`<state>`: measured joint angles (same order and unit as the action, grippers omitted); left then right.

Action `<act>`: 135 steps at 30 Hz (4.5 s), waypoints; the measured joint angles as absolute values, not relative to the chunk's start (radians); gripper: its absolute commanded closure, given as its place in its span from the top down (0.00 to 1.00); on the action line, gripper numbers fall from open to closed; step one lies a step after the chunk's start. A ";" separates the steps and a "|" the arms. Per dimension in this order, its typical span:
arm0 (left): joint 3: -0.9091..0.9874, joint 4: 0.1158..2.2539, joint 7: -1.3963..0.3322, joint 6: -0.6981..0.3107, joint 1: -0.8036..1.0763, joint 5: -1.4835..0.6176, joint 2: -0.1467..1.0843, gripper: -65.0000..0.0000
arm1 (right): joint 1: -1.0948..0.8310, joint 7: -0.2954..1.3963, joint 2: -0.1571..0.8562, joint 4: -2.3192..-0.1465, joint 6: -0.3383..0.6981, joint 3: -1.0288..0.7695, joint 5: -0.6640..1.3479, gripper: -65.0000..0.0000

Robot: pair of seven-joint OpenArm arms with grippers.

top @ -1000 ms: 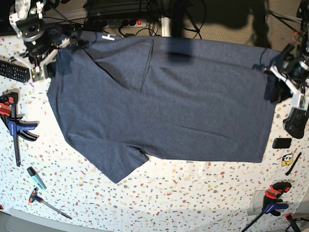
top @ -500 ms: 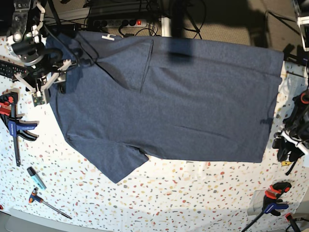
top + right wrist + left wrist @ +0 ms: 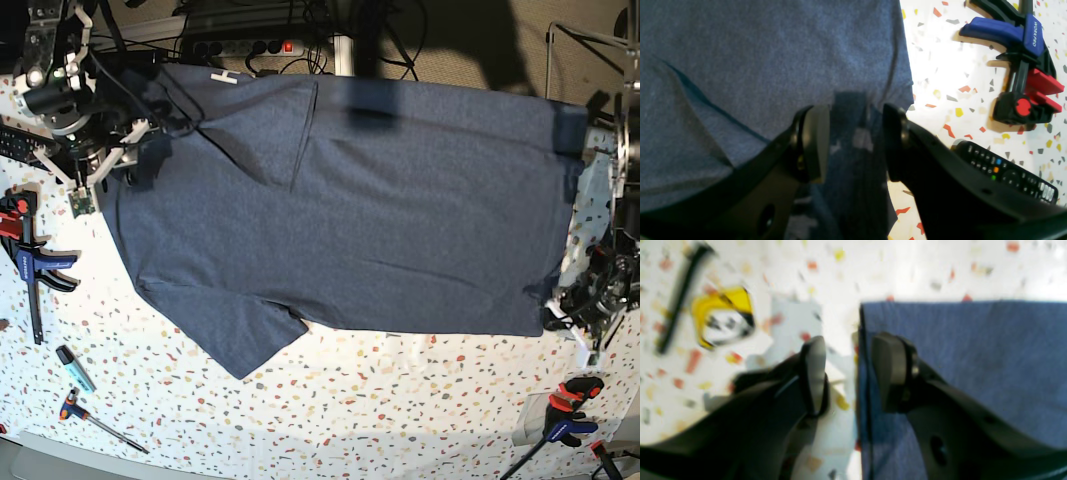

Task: Fold the T-shirt properly
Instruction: 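Pull the shirt with both grippers away from the hem, spreading it, then grasp the shirt's side edge with the right gripper near the sleeve, then fold the shirt side over lengthwise with the right gripper toward the left gripper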

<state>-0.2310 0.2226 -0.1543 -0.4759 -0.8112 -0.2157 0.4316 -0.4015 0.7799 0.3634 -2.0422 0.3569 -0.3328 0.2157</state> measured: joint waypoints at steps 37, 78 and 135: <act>-0.231 0.144 -0.056 -0.374 -0.815 -0.128 0.382 0.00 | -0.181 0.618 0.362 -1.903 0.360 -0.331 0.279 0.41; -0.231 0.145 -0.085 -0.373 -0.817 -0.131 0.382 0.00 | 0.723 0.651 0.382 -0.517 0.492 0.085 0.153 0.07; -0.004 1.124 -0.582 -0.523 -0.190 -0.932 0.686 0.00 | -0.176 0.759 0.424 -1.769 0.580 -0.392 0.371 0.00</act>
<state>-0.0044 1.1244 -0.5819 -0.5228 -0.1898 -0.9321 0.6865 -0.1764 0.7586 0.4240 -1.7691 0.5800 -0.3923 0.3706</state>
